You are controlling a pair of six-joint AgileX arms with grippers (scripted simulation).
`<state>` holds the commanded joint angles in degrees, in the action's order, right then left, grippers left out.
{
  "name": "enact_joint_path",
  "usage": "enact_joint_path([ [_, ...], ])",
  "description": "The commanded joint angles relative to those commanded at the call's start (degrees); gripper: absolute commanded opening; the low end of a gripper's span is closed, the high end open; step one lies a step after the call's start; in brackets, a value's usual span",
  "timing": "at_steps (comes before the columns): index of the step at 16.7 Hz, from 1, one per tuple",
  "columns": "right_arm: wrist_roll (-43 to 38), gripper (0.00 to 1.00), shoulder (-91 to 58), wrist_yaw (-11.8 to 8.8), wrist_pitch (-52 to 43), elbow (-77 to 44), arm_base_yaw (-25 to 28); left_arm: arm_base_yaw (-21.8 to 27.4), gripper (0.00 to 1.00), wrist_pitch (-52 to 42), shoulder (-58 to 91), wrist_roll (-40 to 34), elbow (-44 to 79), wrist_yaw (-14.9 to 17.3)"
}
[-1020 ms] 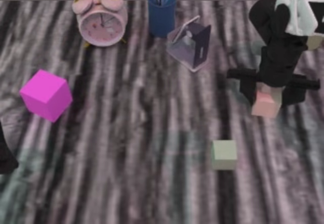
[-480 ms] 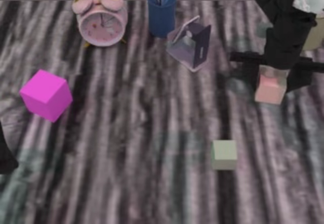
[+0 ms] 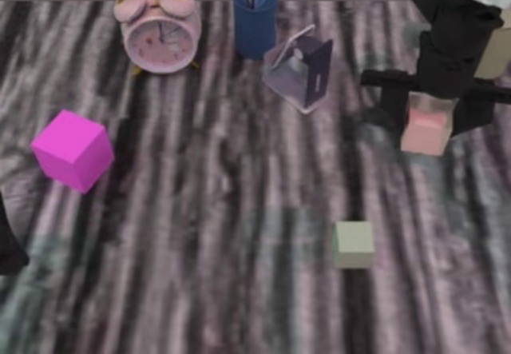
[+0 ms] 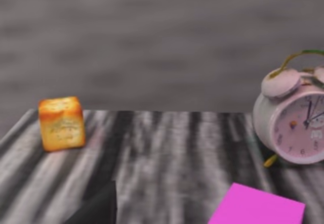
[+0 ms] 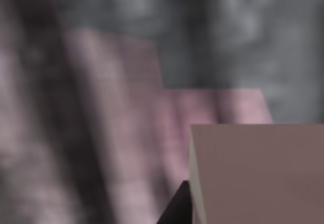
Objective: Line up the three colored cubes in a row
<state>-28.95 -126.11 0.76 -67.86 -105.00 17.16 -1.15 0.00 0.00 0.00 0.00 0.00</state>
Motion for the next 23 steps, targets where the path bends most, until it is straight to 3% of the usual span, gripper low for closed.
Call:
enact_joint_path([
  [3,-3.4,0.0,1.4,0.1,-0.2,1.3,5.5,0.0,1.0,0.0,0.0,0.0,0.0,0.0],
  [8,-12.2,0.0,5.1,0.1,-0.6,5.1,20.6,0.0,1.0,0.0,0.0,0.0,0.0,0.0],
  [11,-16.2,0.0,7.2,0.1,-0.6,6.9,27.0,0.0,1.0,0.0,0.0,0.0,0.0,0.0],
  [18,-17.1,0.0,7.3,0.1,0.5,7.9,28.2,0.0,1.0,0.0,0.0,0.0,0.0,0.0],
  [23,-17.2,0.0,4.9,0.2,9.4,14.3,28.2,0.0,1.0,0.0,0.0,0.0,0.0,0.0],
])
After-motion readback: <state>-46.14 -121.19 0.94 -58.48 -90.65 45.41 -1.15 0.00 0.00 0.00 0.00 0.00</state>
